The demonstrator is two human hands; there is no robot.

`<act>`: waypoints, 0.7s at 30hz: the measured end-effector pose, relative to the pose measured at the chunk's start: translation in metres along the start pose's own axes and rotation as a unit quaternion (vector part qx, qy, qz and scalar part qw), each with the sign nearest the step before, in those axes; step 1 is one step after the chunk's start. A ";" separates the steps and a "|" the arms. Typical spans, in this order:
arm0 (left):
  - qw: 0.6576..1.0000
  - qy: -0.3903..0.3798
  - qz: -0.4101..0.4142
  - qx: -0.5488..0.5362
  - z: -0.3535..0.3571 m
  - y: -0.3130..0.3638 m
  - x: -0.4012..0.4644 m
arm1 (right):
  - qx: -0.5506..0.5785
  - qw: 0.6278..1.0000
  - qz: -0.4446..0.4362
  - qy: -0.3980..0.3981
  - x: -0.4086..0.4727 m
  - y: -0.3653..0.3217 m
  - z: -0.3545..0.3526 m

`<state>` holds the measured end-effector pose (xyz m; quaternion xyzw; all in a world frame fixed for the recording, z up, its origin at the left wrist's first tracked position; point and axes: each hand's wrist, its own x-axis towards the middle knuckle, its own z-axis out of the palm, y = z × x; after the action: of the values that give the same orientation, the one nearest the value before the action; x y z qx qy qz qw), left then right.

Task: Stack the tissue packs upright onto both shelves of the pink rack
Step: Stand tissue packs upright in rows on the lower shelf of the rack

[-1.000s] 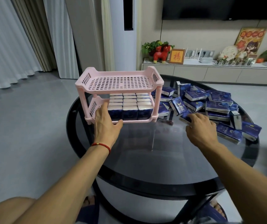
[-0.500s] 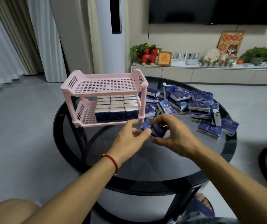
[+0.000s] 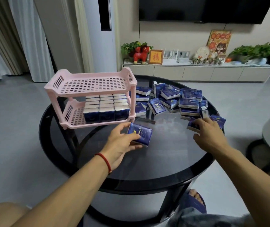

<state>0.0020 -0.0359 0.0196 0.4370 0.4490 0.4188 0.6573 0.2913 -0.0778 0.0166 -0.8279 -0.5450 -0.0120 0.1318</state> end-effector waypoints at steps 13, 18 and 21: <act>0.997 -0.012 0.050 0.056 -0.005 0.003 0.002 | 0.104 0.979 -0.133 -0.112 -0.021 -0.028 -0.017; 0.852 0.037 0.344 0.393 -0.023 0.006 -0.002 | 0.259 0.951 -0.109 -0.132 -0.027 -0.040 -0.028; 0.784 -0.055 0.348 0.511 -0.036 -0.010 -0.006 | 0.266 0.944 -0.119 -0.157 -0.028 -0.044 -0.028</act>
<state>-0.0322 -0.0369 0.0035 0.8580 0.3778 0.3034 0.1707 0.2440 -0.0930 0.0480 -0.6835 -0.6367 0.2473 0.2575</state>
